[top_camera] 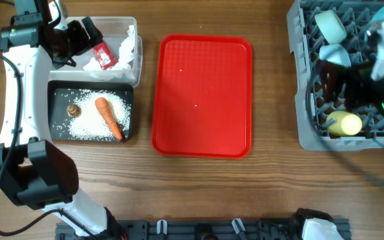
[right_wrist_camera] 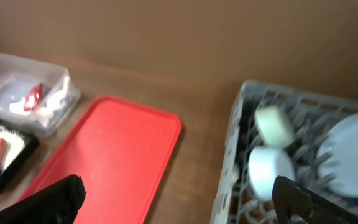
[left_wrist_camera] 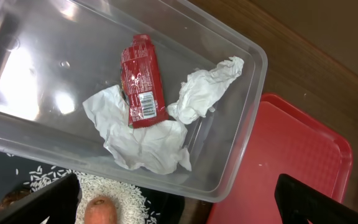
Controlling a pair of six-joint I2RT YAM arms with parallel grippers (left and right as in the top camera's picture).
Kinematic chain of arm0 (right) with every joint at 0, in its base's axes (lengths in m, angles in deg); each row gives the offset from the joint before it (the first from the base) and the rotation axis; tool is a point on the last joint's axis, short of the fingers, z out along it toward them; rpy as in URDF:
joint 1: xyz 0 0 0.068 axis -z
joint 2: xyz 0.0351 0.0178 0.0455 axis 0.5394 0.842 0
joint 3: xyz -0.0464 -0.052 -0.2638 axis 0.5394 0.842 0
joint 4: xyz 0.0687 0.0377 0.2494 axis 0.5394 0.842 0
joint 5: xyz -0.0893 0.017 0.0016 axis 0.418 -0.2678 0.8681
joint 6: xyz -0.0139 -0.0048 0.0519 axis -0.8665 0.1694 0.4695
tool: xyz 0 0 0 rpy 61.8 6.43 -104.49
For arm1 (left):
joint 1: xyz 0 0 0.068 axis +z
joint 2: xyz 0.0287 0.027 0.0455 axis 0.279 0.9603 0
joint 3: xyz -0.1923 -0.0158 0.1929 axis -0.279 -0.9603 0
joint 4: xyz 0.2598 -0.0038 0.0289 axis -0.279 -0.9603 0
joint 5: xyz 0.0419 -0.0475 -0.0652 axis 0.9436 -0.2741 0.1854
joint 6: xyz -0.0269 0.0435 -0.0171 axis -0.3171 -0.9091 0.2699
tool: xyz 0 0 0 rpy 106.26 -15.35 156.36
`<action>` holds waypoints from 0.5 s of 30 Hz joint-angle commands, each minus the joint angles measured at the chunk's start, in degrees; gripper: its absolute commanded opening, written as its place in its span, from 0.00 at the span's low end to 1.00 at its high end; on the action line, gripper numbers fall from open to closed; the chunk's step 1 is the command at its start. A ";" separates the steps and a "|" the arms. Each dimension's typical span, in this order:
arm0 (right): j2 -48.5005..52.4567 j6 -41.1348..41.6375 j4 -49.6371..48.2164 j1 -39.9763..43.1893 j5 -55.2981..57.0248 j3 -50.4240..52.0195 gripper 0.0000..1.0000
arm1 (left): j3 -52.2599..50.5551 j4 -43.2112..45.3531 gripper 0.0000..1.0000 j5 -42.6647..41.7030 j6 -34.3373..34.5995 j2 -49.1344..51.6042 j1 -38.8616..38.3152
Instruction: Sort waste into correct bins and load items into the dishwasher rack
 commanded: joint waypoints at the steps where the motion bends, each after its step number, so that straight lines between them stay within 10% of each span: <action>1: -8.61 -0.98 -1.33 -0.20 -1.53 -0.17 1.00 | 0.66 0.13 1.00 -0.87 -0.11 -1.68 0.17; 7: -17.25 4.63 -14.99 -0.33 2.16 11.13 1.00 | 0.66 0.15 1.00 -0.87 -0.11 -1.68 0.17; 15: -35.21 15.10 -54.62 -4.07 4.92 53.96 1.00 | 0.66 0.13 1.00 -0.87 -0.11 -1.68 0.17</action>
